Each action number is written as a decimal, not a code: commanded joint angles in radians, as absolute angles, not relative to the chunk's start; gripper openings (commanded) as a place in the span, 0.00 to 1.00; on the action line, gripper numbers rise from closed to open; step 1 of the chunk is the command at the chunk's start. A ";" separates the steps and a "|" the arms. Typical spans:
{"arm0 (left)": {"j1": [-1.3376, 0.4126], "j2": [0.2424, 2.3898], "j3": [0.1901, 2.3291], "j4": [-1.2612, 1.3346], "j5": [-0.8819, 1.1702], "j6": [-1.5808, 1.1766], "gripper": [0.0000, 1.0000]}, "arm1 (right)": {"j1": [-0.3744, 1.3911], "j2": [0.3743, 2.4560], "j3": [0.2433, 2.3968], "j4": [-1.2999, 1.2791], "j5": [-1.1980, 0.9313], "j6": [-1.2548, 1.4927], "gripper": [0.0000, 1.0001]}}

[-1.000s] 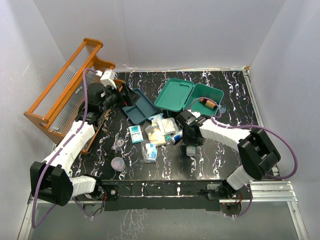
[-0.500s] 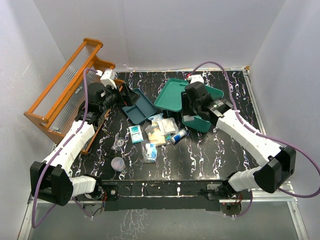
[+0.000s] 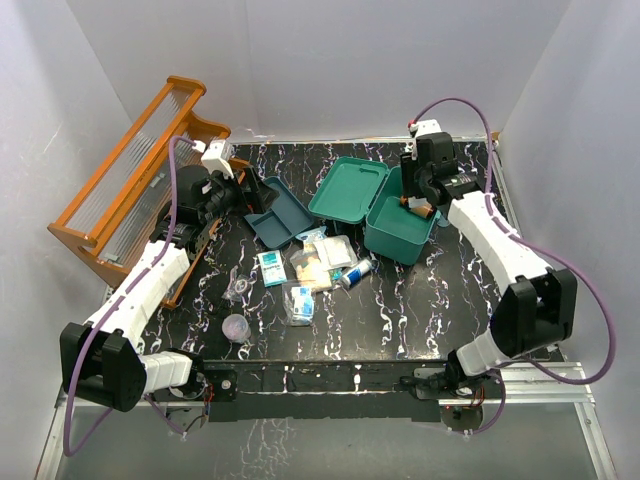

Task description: Organize the medicine kit

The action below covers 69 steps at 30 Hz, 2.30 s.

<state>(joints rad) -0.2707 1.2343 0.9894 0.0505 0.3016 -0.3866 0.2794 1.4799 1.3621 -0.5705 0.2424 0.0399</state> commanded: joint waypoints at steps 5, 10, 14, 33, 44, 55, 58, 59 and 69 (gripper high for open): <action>-0.275 1.236 1.038 0.028 0.286 -0.341 0.89 | 0.241 1.609 1.409 -0.470 0.062 -0.222 0.26; -0.275 1.246 1.049 0.000 0.283 -0.325 0.89 | 0.225 1.649 1.415 -0.523 0.015 -0.338 0.25; -0.275 1.252 1.049 -0.003 0.291 -0.316 0.89 | 0.196 1.648 1.415 -0.556 -0.022 -0.383 0.25; -0.275 1.381 1.110 0.023 0.335 -0.203 0.89 | 0.184 1.858 1.522 -0.654 -0.068 -0.570 0.28; -0.275 1.423 1.136 0.018 0.328 -0.202 0.89 | 0.184 1.879 1.478 -0.576 0.029 -0.594 0.42; -0.275 1.417 1.131 0.023 0.336 -0.202 0.89 | 0.185 1.837 1.453 -0.514 0.094 -0.512 0.55; -0.275 1.408 1.125 0.024 0.333 -0.203 0.90 | 0.184 1.811 1.472 -0.505 0.043 -0.441 0.54; -0.275 1.406 1.122 0.023 0.333 -0.204 0.90 | 0.184 1.802 1.484 -0.509 0.013 -0.403 0.55; -0.275 1.405 1.115 0.028 0.333 -0.218 0.90 | 0.273 1.812 1.603 -0.765 0.036 0.244 0.46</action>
<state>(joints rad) -0.2707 1.4364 1.1000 0.0036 0.3214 -0.2203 0.2394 1.8008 1.4834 -0.6060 0.0113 -0.1116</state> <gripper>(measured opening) 0.894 0.508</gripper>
